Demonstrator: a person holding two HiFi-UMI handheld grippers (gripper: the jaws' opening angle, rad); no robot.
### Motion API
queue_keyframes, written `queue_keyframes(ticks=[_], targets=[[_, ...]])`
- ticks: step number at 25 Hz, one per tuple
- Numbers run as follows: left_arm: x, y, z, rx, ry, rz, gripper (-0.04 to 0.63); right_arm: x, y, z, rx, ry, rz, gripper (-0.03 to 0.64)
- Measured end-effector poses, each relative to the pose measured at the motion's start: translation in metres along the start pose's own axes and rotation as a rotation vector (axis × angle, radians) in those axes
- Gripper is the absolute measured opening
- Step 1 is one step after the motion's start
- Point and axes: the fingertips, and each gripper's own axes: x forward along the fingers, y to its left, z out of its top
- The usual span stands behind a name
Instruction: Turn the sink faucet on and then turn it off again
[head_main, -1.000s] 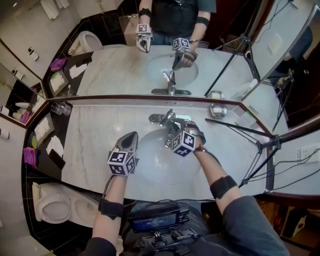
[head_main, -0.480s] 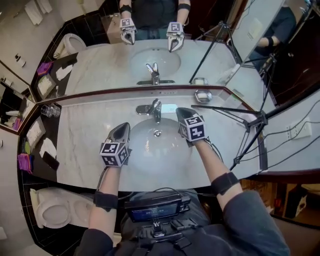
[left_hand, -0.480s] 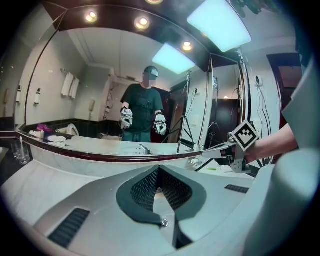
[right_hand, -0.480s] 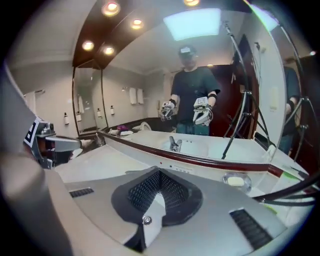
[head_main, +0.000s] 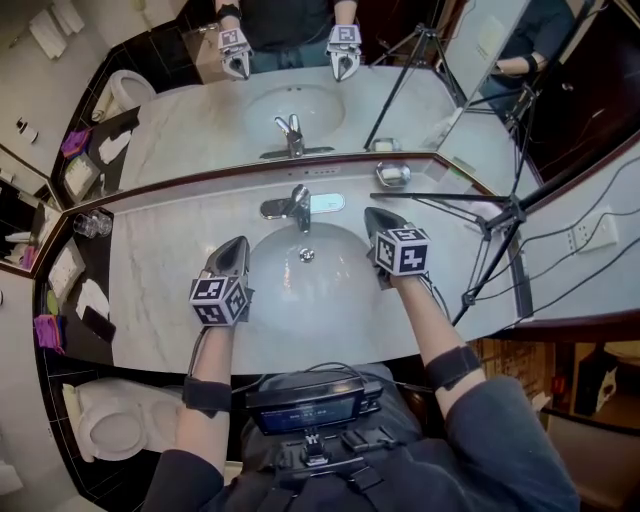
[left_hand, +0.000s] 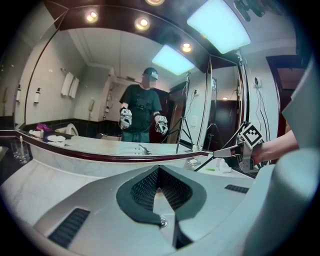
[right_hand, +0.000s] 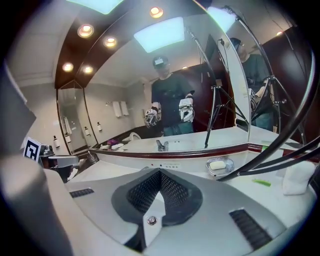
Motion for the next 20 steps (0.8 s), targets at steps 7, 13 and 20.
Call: queue_keyframes(ticks=[7, 13, 20], targets=[[-0.013, 0.001, 0.001, -0.004, -0.014, 0.021, -0.006, -0.014, -0.008, -0.011, -0.009, -0.005, -0.032, 0.014], [-0.019, 0.001, 0.002, -0.005, -0.019, 0.027, -0.006, -0.016, -0.007, -0.010, -0.013, -0.007, -0.033, 0.014], [-0.021, 0.001, 0.002, -0.004, -0.021, 0.030, -0.006, -0.018, -0.007, -0.011, -0.018, -0.006, -0.035, 0.014]])
